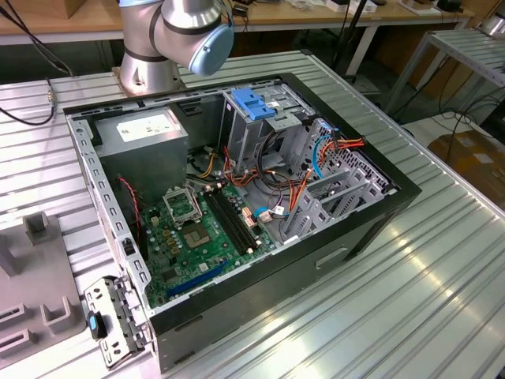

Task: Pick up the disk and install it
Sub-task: 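Pick up the disk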

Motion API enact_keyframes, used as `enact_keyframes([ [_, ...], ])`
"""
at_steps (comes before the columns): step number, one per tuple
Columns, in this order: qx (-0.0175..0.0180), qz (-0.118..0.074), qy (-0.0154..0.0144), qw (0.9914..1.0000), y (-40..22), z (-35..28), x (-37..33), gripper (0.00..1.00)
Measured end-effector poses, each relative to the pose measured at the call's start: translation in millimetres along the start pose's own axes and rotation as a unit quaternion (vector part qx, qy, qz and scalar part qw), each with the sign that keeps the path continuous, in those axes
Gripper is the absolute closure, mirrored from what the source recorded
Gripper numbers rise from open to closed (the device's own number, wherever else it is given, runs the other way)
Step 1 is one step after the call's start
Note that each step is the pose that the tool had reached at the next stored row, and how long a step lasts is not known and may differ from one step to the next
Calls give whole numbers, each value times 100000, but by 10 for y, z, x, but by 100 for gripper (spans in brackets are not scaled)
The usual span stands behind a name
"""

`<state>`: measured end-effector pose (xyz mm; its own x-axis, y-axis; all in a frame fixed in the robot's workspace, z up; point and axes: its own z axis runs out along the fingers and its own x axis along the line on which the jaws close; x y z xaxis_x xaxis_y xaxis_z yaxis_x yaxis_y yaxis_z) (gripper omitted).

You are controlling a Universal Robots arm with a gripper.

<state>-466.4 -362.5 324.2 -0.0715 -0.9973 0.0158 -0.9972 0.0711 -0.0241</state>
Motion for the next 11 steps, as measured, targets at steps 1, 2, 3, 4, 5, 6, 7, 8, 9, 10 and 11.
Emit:
enact_keyframes([
  [1,-4,-3,2,100000,0,10,0,52],
  [2,-5,-11,3,100000,1,21,0,52],
  [3,-4,-17,2,100000,1,33,-1,52],
  [4,2,-26,1,100000,1,43,-1,52],
  [5,1,-47,0,100000,2,54,-1,52],
  [6,0,-59,1,100000,3,64,-1,52],
  [7,-2,-71,1,100000,5,91,-1,52],
  [8,-4,-75,0,100000,6,112,-1,52],
  [9,-1,-75,-1,100000,6,125,-1,52],
  [10,-4,-74,1,100000,6,142,-2,52],
  [11,-5,-75,2,100000,7,155,-2,52],
])
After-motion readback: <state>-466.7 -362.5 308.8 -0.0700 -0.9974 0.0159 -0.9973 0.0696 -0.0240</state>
